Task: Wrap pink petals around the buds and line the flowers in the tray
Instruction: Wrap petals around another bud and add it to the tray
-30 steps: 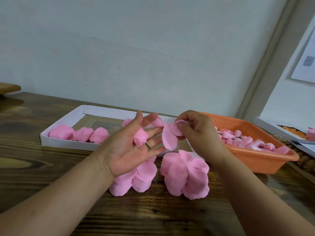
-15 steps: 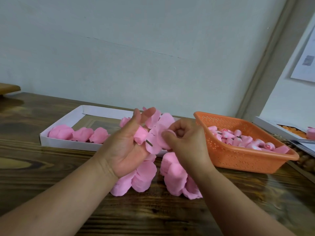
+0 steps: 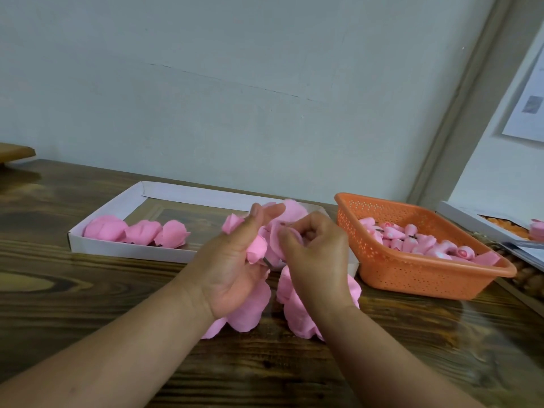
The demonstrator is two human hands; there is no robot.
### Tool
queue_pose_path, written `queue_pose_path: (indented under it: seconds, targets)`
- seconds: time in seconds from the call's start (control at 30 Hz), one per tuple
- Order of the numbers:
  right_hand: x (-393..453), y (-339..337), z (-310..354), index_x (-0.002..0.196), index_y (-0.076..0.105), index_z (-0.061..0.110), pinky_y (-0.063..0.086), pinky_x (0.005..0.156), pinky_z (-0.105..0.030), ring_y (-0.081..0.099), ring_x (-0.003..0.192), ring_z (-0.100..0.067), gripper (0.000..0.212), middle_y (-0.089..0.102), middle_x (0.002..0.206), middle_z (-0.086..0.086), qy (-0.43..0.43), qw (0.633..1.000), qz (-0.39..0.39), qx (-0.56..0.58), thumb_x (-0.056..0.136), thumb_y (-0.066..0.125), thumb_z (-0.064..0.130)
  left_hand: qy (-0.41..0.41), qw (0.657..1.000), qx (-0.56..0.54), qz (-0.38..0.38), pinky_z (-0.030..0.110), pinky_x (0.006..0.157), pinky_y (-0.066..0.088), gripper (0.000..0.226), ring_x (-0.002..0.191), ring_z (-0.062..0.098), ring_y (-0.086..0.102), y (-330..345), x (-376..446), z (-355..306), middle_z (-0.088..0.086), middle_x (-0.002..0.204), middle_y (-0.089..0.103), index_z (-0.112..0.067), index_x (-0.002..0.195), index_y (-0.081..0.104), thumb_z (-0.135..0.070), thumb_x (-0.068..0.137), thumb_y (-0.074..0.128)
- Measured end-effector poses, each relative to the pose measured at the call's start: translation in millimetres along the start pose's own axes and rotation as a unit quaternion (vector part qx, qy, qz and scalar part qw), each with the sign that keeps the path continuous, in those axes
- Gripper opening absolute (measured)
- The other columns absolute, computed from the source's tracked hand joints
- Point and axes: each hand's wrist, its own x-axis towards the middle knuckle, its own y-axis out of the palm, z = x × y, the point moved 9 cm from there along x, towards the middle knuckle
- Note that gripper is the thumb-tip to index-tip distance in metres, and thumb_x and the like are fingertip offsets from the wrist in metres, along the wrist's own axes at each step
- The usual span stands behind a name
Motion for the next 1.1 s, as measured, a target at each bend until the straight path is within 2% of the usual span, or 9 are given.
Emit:
queue_pose_path:
  seconds: [0.07, 0.2, 0.27, 0.33, 0.47, 0.57, 0.77, 0.9, 1.1]
  targets:
    - [-3.0, 2.3, 1.5, 0.066, 0.058, 0.013, 0.04, 0.054, -0.02, 0.048, 0.056, -0.005, 0.017, 0.055, 0.06, 0.007, -0.015, 0.999, 0.035, -0.029, 0.078, 0.069, 0.014, 0.007, 0.999, 0.035, -0.023, 0.031, 0.071, 0.058, 0.034, 0.078, 0.015, 0.071, -3.8, -0.8, -2.5, 0.008, 0.09, 0.073, -0.017, 0.089, 0.078, -0.04, 0.075, 0.059]
    - [6.3, -28.3, 32.4, 0.076, 0.062, 0.016, 0.036, 0.064, -0.006, 0.05, 0.066, -0.006, 0.011, 0.059, 0.074, 0.003, -0.118, 0.992, -0.009, -0.043, 0.076, 0.074, 0.016, 0.009, 0.989, 0.148, -0.022, 0.027, 0.076, 0.054, 0.033, 0.091, 0.01, 0.07, 0.5, -5.9, -3.4, 0.001, 0.094, 0.075, -0.016, 0.084, 0.078, -0.04, 0.079, 0.056]
    - [10.7, -25.6, 51.1, 0.082, 0.066, 0.018, 0.038, 0.063, -0.01, 0.051, 0.066, -0.006, 0.01, 0.061, 0.078, 0.005, -0.154, 0.986, 0.059, -0.04, 0.074, 0.073, 0.02, 0.004, 0.978, 0.209, -0.013, 0.022, 0.065, 0.05, 0.032, 0.074, 0.009, 0.068, 4.4, -9.0, -1.7, -0.001, 0.075, 0.072, -0.018, 0.07, 0.076, -0.035, 0.086, 0.054]
    - [8.8, -9.5, 62.5, 0.089, 0.068, 0.021, 0.039, 0.063, -0.012, 0.052, 0.07, -0.006, 0.02, 0.061, 0.084, 0.009, -0.172, 0.967, 0.17, -0.079, 0.071, 0.075, 0.027, 0.001, 0.962, 0.271, -0.012, 0.029, 0.073, 0.043, 0.037, 0.067, 0.022, 0.055, 4.2, -10.5, 0.3, 0.01, 0.064, 0.056, -0.004, 0.067, 0.063, -0.023, 0.095, 0.052]
    - [0.9, 20.2, 65.0, 0.108, 0.068, 0.023, 0.04, 0.065, -0.012, 0.051, 0.074, -0.001, 0.037, 0.059, 0.09, 0.013, -0.174, 0.905, 0.351, -0.164, 0.073, 0.078, 0.029, 0.011, 0.931, 0.366, -0.001, 0.041, 0.076, 0.043, 0.022, 0.072, 0.026, 0.049, 7.4, -12.1, -1.0, 0.028, 0.072, 0.051, 0.015, 0.081, 0.052, -0.004, 0.092, 0.048]
    - [-1.6, 28.8, 65.1, 0.103, 0.07, 0.02, 0.041, 0.066, -0.01, 0.051, 0.071, 0.003, 0.026, 0.056, 0.083, 0.015, -0.176, 0.878, 0.407, -0.181, 0.078, 0.075, 0.022, 0.028, 0.919, 0.394, 0.005, 0.04, 0.069, 0.042, 0.019, 0.068, 0.022, 0.047, 11.4, -12.7, -1.9, 0.027, 0.072, 0.05, 0.013, 0.087, 0.053, -0.006, 0.09, 0.054]
    - [-4.3, 32.2, 68.4, 0.094, 0.073, 0.012, 0.047, 0.071, -0.021, 0.054, 0.073, 0.001, 0.018, 0.06, 0.085, 0.008, -0.173, 0.854, 0.467, -0.154, 0.078, 0.072, 0.005, 0.011, 0.924, 0.38, 0.036, 0.026, 0.063, 0.047, 0.014, 0.07, 0.016, 0.054, 14.9, -13.9, 3.6, 0.021, 0.081, 0.059, -0.005, 0.088, 0.065, -0.019, 0.087, 0.064]
    - [-6.9, 35.5, 69.6, 0.086, 0.071, 0.013, 0.049, 0.068, -0.023, 0.054, 0.071, 0.0, 0.008, 0.058, 0.079, 0.012, -0.189, 0.842, 0.469, -0.188, 0.079, 0.07, 0.007, -0.022, 0.925, 0.374, 0.059, 0.014, 0.054, 0.045, 0.023, 0.056, 0.009, 0.048, 16.2, -15.0, 7.5, 0.007, 0.063, 0.051, -0.023, 0.066, 0.072, -0.02, 0.087, 0.065]
    - [-17.3, 37.8, 72.8, 0.077, 0.068, 0.007, 0.044, 0.067, -0.023, 0.054, 0.074, -0.009, 0.005, 0.063, 0.078, 0.0, -0.244, 0.837, 0.434, -0.227, 0.082, 0.066, 0.008, -0.04, 0.917, 0.391, 0.065, 0.012, 0.046, 0.04, 0.04, 0.046, 0.004, 0.048, 12.6, -14.4, 12.2, -0.002, 0.048, 0.049, -0.02, 0.048, 0.058, -0.002, 0.084, 0.061]
